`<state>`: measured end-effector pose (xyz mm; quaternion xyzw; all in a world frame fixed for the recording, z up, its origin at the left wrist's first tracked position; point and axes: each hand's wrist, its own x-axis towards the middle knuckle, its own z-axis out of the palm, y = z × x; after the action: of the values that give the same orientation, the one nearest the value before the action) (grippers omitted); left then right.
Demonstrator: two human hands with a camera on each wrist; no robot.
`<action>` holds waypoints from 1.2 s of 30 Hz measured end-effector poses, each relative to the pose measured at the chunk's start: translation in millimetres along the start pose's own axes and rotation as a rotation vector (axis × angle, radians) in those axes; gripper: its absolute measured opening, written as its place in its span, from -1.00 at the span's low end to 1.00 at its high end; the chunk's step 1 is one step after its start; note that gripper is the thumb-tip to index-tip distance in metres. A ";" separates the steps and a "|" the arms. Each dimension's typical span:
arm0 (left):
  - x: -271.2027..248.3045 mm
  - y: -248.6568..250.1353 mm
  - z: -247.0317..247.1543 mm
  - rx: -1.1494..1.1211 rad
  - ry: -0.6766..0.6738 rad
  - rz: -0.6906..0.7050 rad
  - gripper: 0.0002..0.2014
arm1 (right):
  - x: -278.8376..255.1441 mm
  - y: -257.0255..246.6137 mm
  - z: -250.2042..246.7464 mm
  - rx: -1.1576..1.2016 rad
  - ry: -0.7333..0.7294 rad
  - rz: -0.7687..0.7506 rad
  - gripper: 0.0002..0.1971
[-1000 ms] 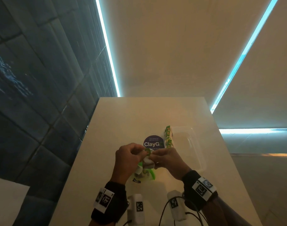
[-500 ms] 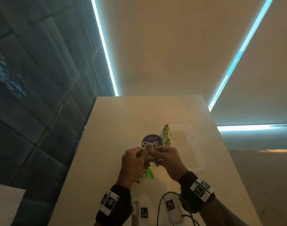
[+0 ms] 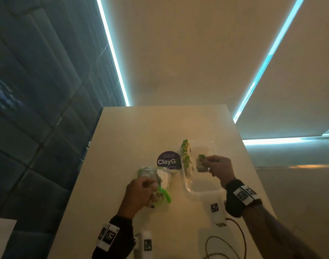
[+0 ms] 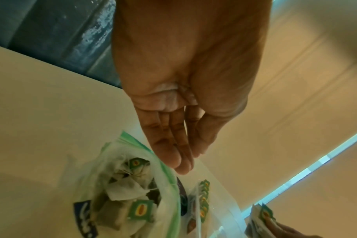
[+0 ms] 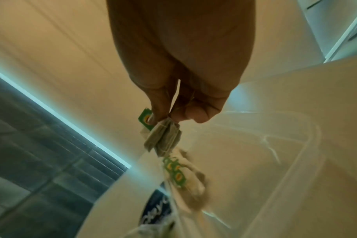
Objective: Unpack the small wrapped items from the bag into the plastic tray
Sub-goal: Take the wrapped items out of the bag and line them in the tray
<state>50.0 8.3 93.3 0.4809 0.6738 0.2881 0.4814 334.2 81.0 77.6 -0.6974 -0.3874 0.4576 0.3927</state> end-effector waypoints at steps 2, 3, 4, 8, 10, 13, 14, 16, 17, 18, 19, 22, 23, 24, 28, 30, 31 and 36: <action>1.1 -9.3 -2.9 0.042 -0.015 -0.040 -0.92 | 11.4 13.1 3.9 -0.132 -0.053 0.043 -0.84; 1.2 -12.6 -3.1 0.069 -0.027 -0.054 -0.93 | 15.1 18.7 7.7 -0.191 -0.086 0.064 -0.85; 1.0 -15.7 -3.2 0.094 -0.037 -0.065 -0.93 | 18.1 23.3 12.0 -0.232 -0.114 0.085 -0.85; -1.3 -25.6 -3.1 0.145 -0.072 -0.108 -0.87 | 27.3 35.2 30.8 -0.290 -0.166 0.140 -0.86; -1.5 -30.2 -3.1 0.179 -0.070 -0.110 -0.82 | 32.0 37.8 39.1 -0.313 -0.187 0.163 -0.87; 1.8 -37.3 -1.6 0.242 -0.072 -0.134 -0.88 | 37.8 39.5 50.9 -0.341 -0.208 0.208 -0.86; 3.2 -38.8 -0.8 0.273 -0.077 -0.144 -0.87 | 39.4 40.4 54.4 -0.350 -0.208 0.217 -0.84; 6.2 -42.4 1.2 0.318 -0.083 -0.161 -0.76 | 42.0 43.3 59.2 -0.367 -0.194 0.228 -0.79; 6.9 -44.0 1.7 0.317 -0.087 -0.170 -0.74 | 43.3 45.5 60.7 -0.370 -0.180 0.233 -0.78; 7.1 -45.1 2.3 0.308 -0.086 -0.169 -0.73 | 44.7 48.1 61.9 -0.369 -0.168 0.233 -0.77; 7.2 -45.4 3.4 0.305 -0.083 -0.171 -0.73 | 46.2 50.7 63.1 -0.366 -0.156 0.227 -0.78; 8.8 -45.3 5.4 0.332 -0.084 -0.153 -0.72 | 48.3 55.0 65.9 -0.358 -0.111 0.217 -0.79; 9.2 -44.2 5.9 0.332 -0.087 -0.155 -0.73 | 48.5 55.5 66.8 -0.358 -0.097 0.218 -0.77; 9.7 -43.1 5.9 0.325 -0.091 -0.163 -0.75 | 48.4 55.5 67.9 -0.358 -0.085 0.225 -0.74; 11.5 -41.3 6.5 0.293 -0.084 -0.212 -0.71 | 48.6 58.1 71.7 -0.358 -0.039 0.258 -0.44; 12.5 -41.9 6.6 0.293 -0.079 -0.216 -0.74 | 51.2 63.3 72.9 -0.386 -0.030 0.250 -0.30; 12.9 -42.2 6.4 0.292 -0.078 -0.215 -0.74 | 51.3 64.0 73.7 -0.396 -0.038 0.234 -0.31; 11.7 -44.2 5.6 0.276 -0.084 -0.223 -0.69 | 45.0 55.1 76.9 -0.373 -0.101 0.111 -0.59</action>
<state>37.9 2.3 49.2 0.4761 0.7354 0.1175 0.4676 284.3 114.7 -8.2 -0.7545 -0.4456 0.4334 0.2106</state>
